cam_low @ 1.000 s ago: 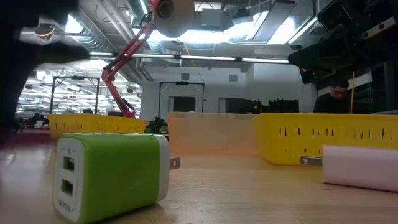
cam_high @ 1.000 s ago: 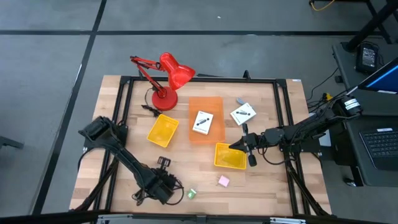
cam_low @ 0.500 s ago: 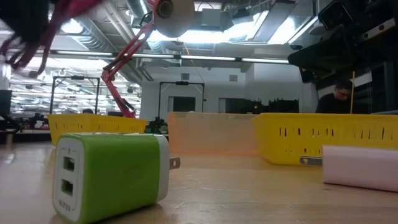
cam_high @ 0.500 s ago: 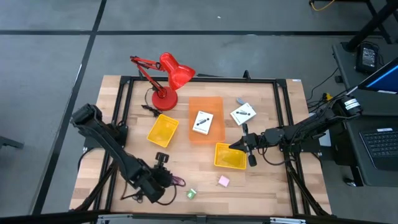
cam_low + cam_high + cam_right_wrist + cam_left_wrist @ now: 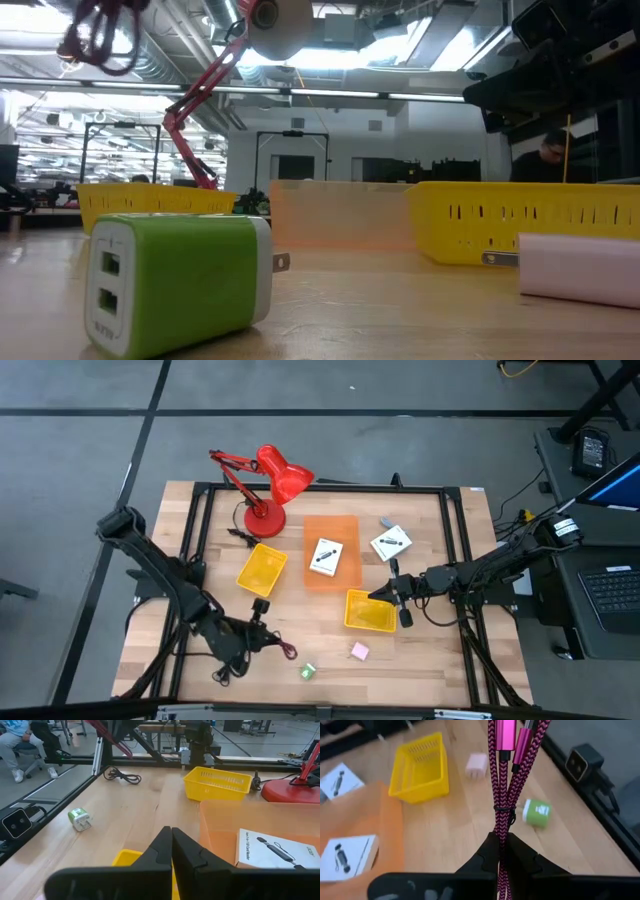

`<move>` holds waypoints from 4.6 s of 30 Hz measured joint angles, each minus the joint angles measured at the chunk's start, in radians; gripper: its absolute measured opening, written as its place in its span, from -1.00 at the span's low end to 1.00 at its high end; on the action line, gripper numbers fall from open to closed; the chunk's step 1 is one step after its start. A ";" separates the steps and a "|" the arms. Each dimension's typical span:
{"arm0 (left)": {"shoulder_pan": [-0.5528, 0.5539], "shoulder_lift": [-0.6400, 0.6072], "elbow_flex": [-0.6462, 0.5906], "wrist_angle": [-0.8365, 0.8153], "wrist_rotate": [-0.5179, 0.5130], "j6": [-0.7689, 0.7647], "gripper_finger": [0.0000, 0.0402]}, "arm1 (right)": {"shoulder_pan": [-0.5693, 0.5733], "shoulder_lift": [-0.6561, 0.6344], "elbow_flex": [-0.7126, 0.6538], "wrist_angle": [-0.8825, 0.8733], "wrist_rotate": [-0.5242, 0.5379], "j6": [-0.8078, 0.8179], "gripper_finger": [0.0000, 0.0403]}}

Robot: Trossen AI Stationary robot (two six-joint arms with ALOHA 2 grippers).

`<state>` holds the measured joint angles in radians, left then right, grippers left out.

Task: Pick and place items into bin
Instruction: Put the pink charger cable into the left yellow bin

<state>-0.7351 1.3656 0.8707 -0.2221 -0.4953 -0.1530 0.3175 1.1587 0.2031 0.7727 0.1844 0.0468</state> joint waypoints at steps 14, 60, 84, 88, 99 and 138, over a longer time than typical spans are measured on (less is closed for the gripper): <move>0.058 -0.022 -0.335 0.683 0.096 0.093 -0.97 | 0.000 0.000 0.000 0.000 0.000 0.001 -1.00; 0.077 -0.022 -0.373 0.749 -0.468 -0.072 -0.97 | 0.000 0.000 0.000 0.013 0.013 -0.025 -1.00; 0.347 -0.129 -0.251 0.156 -0.326 -0.507 -0.97 | -0.002 0.000 0.000 0.004 0.017 -0.164 -1.00; 0.365 -0.130 -0.104 -0.147 -0.287 -0.580 -0.97 | -0.021 0.000 0.000 0.006 0.016 -0.165 -1.00; 0.399 -0.130 0.032 -0.650 -0.096 -0.916 -0.97 | -0.067 0.000 0.000 0.007 0.017 -0.180 -1.00; 0.591 0.020 0.032 -0.725 0.158 -0.799 -0.96 | -0.067 0.000 0.000 -0.010 0.016 -0.234 -1.00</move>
<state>-0.1438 1.3854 0.9028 -0.9470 -0.3374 -0.9515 0.2504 1.1584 0.2031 0.7627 0.2008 -0.1869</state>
